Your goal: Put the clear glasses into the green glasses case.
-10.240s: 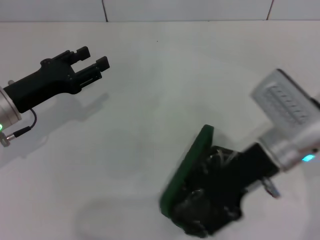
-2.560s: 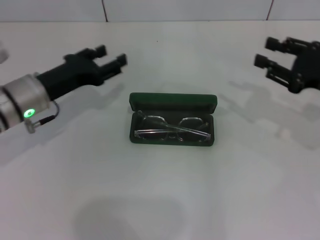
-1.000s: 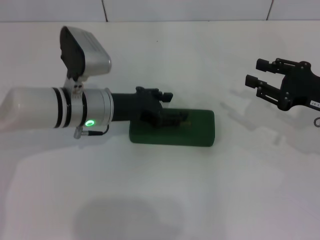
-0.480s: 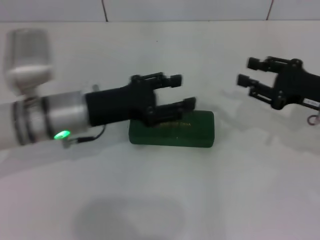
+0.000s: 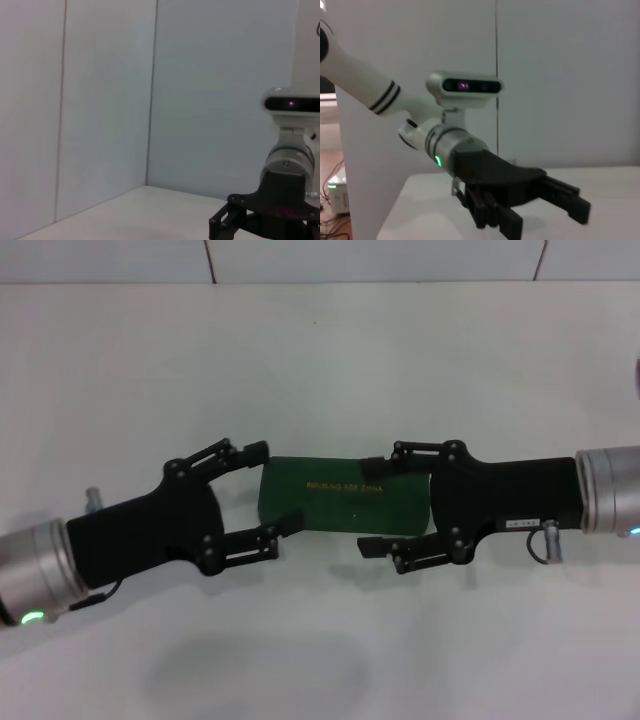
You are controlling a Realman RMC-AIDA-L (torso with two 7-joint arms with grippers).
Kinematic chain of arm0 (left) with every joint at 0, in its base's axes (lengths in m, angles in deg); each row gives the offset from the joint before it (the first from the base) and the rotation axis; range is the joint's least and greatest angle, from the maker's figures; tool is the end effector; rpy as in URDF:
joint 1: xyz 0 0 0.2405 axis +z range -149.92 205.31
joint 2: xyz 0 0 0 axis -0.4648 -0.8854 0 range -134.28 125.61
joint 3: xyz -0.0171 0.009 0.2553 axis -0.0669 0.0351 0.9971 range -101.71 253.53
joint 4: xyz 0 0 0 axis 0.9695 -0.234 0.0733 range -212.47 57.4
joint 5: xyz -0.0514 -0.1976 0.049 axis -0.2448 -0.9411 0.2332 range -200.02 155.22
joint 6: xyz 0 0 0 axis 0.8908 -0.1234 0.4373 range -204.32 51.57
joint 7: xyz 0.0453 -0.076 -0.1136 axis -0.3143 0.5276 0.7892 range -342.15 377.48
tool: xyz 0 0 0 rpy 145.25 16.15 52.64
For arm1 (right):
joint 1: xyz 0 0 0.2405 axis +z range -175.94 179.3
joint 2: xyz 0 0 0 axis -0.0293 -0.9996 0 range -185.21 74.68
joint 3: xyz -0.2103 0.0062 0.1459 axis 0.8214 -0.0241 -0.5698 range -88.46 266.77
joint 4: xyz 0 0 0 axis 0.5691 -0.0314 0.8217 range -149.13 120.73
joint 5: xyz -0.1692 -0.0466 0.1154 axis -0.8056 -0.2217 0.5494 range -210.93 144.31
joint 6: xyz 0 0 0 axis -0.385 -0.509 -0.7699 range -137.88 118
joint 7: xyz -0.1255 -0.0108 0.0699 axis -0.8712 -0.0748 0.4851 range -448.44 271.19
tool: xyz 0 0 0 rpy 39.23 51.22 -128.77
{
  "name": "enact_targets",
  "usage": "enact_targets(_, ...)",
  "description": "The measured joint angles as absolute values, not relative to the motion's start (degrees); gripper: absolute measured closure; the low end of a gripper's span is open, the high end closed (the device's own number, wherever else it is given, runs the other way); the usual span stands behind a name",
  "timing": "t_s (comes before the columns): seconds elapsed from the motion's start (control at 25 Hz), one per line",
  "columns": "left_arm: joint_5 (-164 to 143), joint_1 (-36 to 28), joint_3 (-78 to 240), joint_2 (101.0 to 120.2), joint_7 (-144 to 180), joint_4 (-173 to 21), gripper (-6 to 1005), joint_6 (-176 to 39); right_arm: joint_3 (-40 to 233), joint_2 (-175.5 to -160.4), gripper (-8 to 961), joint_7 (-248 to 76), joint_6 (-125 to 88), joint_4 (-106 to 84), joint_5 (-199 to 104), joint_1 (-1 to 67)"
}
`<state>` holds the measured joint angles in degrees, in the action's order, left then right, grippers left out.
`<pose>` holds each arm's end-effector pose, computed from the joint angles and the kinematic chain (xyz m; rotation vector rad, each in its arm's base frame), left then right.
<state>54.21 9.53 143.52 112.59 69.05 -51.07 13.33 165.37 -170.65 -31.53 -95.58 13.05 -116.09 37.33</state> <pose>-0.2764 0.2672 -0.0276 -2.5871 -0.3231 -1.0146 0.2014 0.3264 -0.0497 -2.9338 -0.0103 0.8527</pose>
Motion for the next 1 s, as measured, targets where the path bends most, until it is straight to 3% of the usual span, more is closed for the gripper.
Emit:
enact_targets(0.2,53.4,11.1,143.3,112.64,68.3,-51.2,117,13.5,165.4,-170.92,167,-31.9,-94.7,13.2,-116.1,37.6)
enact_targets(0.28,53.4,11.2,143.3,112.66,68.3,-51.3,119,13.4,165.3,-170.94,124,-32.0,-94.4,13.2,-116.0,37.7)
enact_targets(1.0,53.6,11.2,143.3,113.46,65.0,-52.5,124,11.7,167.5,-171.46,93,-36.3,-91.1,10.4,-110.9,35.9)
